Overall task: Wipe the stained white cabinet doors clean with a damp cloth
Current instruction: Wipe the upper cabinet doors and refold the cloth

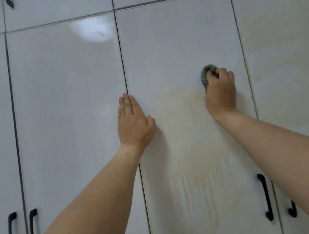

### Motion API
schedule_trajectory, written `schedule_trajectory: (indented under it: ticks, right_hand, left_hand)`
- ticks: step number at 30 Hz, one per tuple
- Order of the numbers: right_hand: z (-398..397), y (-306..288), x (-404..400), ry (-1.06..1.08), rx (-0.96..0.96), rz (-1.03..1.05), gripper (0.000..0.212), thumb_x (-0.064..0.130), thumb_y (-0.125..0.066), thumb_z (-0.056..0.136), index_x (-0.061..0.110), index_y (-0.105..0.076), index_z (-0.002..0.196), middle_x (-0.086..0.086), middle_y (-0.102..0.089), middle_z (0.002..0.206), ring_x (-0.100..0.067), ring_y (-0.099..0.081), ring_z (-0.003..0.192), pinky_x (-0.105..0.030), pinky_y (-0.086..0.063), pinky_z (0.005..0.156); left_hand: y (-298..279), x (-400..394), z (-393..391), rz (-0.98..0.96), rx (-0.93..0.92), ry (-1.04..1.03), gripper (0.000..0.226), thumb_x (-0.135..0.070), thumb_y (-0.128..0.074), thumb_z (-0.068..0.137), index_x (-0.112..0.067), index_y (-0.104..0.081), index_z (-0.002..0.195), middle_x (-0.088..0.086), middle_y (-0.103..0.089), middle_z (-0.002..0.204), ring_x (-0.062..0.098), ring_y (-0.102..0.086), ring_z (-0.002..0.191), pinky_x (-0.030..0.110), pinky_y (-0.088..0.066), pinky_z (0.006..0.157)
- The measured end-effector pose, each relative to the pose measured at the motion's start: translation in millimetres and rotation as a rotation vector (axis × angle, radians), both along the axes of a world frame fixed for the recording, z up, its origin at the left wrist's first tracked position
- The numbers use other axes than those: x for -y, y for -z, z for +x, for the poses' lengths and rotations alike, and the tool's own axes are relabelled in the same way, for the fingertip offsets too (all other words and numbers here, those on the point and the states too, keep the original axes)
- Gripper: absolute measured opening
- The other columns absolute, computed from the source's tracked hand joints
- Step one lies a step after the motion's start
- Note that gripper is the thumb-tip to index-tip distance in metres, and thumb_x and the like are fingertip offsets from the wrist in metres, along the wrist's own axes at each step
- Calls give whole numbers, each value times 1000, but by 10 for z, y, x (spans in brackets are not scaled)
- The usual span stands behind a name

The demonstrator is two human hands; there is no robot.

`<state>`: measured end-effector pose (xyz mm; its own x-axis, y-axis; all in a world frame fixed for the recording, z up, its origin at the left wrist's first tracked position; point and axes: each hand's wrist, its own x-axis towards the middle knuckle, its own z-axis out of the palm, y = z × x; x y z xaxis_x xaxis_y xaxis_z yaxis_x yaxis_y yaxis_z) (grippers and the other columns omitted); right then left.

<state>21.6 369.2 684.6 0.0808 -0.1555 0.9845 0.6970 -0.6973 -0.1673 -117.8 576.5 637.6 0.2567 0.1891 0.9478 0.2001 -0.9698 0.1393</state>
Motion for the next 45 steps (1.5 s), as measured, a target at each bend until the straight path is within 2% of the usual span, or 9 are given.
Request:
schedule_trajectory:
  ticks: [6,11,18,21,26,31,36,42,45]
  right_hand:
    - [-450,-436,-928,-127,255,-257,36,-9,-58,84,-3,-66,118,-21,-61,110,-40,-56,93,-37,-51,69]
    - [-837,-920,-1517,-176,329,-453,26,9,-51,99,1,-65,119,-17,-56,118,-35,-52,104,-41,-52,81]
    - [-523,38,-1236,-211,517,-577,28,7,-61,93,0,-65,120,-17,-60,111,-31,-53,96,-37,-51,75]
    - [-485,-103,-1059,-105,618,-713,28,5,-52,95,0,-66,119,-17,-62,111,-32,-55,93,-37,-54,73]
    - [-469,-234,-1010,-144,285,-170,39,-6,-48,83,-4,-64,119,-22,-59,105,-38,-55,90,-39,-53,70]
    - [-398,186,-839,-26,578,-641,28,1,-59,91,-2,-67,117,-20,-63,102,-34,-58,84,-39,-53,67]
    - [-191,-44,-427,-38,69,34,45,-5,-58,82,1,-61,126,-24,-55,115,-41,-55,99,-42,-52,65]
    - [-184,235,-423,25,495,-579,35,1,-63,86,1,-66,120,-19,-63,104,-35,-60,87,-38,-55,61]
    - [61,101,11,-50,182,-95,43,-1,-48,91,8,-57,133,-21,-52,122,-37,-52,105,-42,-52,81]
  left_hand:
    - [49,-215,28,130,50,-10,74,-12,-41,85,6,-20,154,23,-16,163,32,-11,153,39,-13,126]
    - [64,-281,97,179,119,4,75,-15,-28,79,10,-29,149,26,-25,159,36,-20,151,41,-19,124]
    - [76,-390,46,186,167,101,67,-9,-33,84,4,-34,150,18,-30,159,28,-23,151,36,-20,124]
    - [88,-334,59,148,165,105,67,-10,-32,85,4,-32,151,18,-27,161,27,-19,152,36,-19,124]
    - [54,-188,62,92,94,47,78,-22,-24,80,8,-23,152,23,-18,162,32,-11,153,38,-11,126]
    - [40,-51,72,41,28,-91,75,-27,-26,87,9,-16,153,28,-14,161,37,-8,153,42,-9,126]
    - [41,214,172,-75,-29,-112,84,-37,-37,90,7,-8,154,32,-2,161,41,3,152,45,-2,125]
    - [93,169,272,-28,19,-168,92,-55,-33,90,6,-9,155,35,-3,160,42,1,151,44,-2,125]
    - [77,192,275,-47,17,-157,90,-54,-32,92,6,-9,155,34,-2,160,42,2,152,45,-3,125]
